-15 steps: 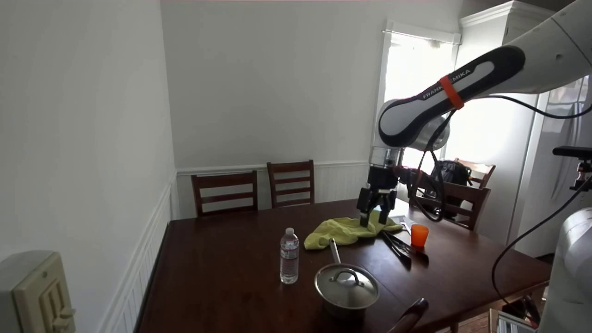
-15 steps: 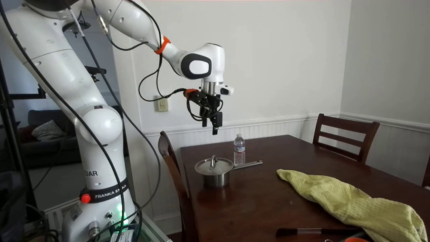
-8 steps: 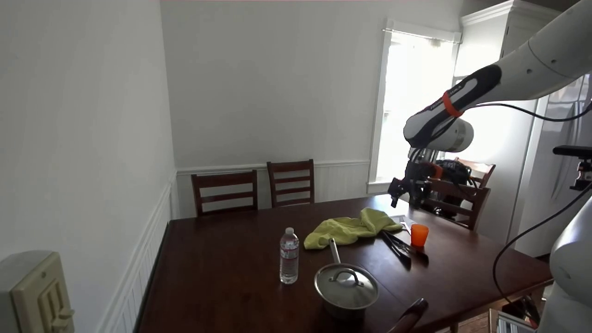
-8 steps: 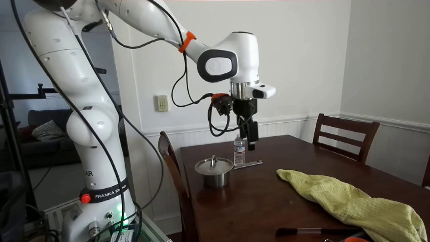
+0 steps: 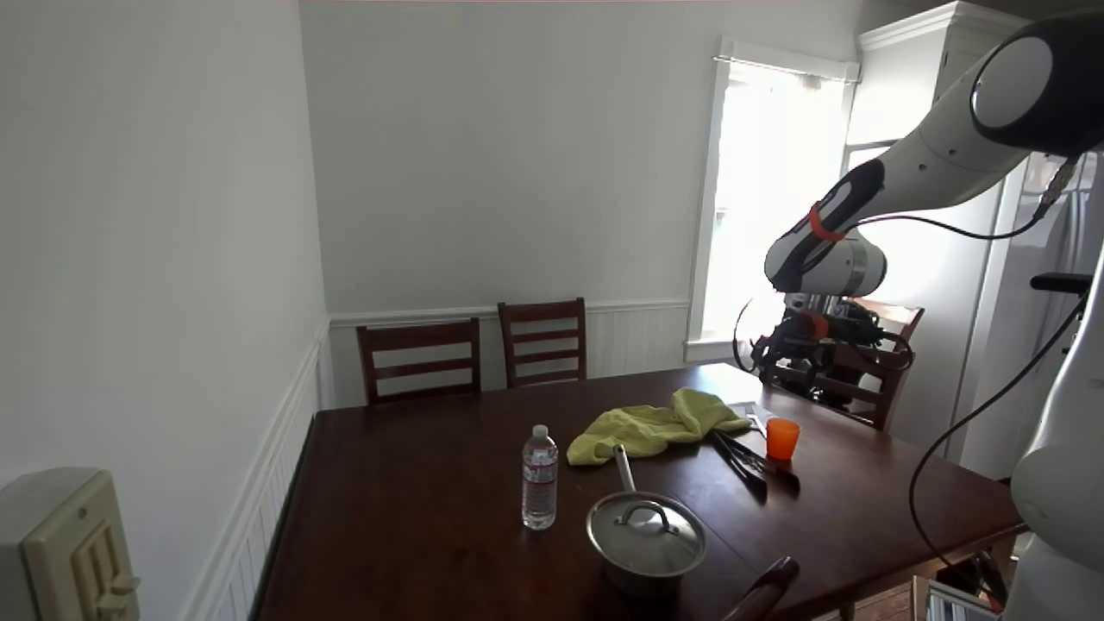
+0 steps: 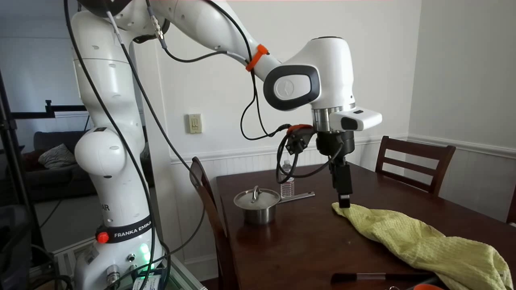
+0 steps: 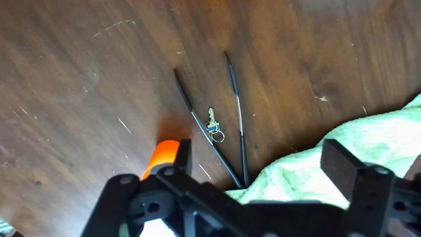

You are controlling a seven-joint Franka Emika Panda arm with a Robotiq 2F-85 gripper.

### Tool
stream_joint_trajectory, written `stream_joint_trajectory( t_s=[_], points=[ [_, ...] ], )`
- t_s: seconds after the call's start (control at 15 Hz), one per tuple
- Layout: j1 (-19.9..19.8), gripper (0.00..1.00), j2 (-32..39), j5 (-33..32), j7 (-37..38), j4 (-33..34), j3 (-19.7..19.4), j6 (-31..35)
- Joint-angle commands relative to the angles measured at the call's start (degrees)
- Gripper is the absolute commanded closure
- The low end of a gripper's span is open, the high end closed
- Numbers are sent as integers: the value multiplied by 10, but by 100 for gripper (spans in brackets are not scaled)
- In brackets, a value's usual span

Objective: Move the orange cup from the right to the left of the table

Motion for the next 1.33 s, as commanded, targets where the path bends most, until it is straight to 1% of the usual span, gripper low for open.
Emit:
stream_joint_trajectory(
  t_s=[0.0,0.07,0.2,0.27,0.33,0.47,0.6,0.73,0.93,1.0,1.13,1.27],
  points=[
    [-1,0,3,-1,5,3,4,-1],
    [-1,0,17,5,28,12,4,15],
    [-11,0,74,15,70,61,-5,6],
    [-18,0,100,29,79,87,-10,-19],
    [-25,0,123,46,85,103,-13,-16],
    [-49,0,188,87,92,148,-15,-20],
    [-78,0,235,122,105,181,-11,-18],
    [-116,0,279,159,118,228,1,-32],
    [-180,0,339,211,138,305,24,-22],
    [-199,0,357,230,147,324,39,-15],
    [-221,0,372,243,175,356,56,-24],
    [-229,0,387,235,197,370,66,-14]
  ],
)
